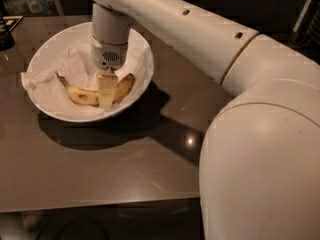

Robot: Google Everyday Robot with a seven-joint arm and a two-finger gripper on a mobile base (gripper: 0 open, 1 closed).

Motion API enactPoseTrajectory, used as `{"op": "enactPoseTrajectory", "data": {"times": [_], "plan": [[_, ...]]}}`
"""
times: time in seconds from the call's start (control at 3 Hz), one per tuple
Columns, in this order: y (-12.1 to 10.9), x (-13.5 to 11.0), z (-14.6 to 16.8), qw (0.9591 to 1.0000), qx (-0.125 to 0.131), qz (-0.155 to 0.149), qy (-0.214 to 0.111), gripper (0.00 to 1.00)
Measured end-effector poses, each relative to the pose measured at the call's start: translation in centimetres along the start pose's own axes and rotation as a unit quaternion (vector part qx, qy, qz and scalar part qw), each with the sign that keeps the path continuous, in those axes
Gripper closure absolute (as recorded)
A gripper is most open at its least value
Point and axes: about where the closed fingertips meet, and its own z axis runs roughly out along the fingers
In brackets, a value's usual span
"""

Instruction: Pick banana from white bowl

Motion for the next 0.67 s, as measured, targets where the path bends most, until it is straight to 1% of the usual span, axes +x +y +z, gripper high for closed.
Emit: {"op": "enactPoseTrajectory", "data": {"times": [0.33,0.67], "plan": [[0.11,0.31,0.96,1.0000,-0.009,0.001,0.003,0.53],[0.11,0.31,0.96,1.0000,-0.009,0.001,0.003,0.75]]}}
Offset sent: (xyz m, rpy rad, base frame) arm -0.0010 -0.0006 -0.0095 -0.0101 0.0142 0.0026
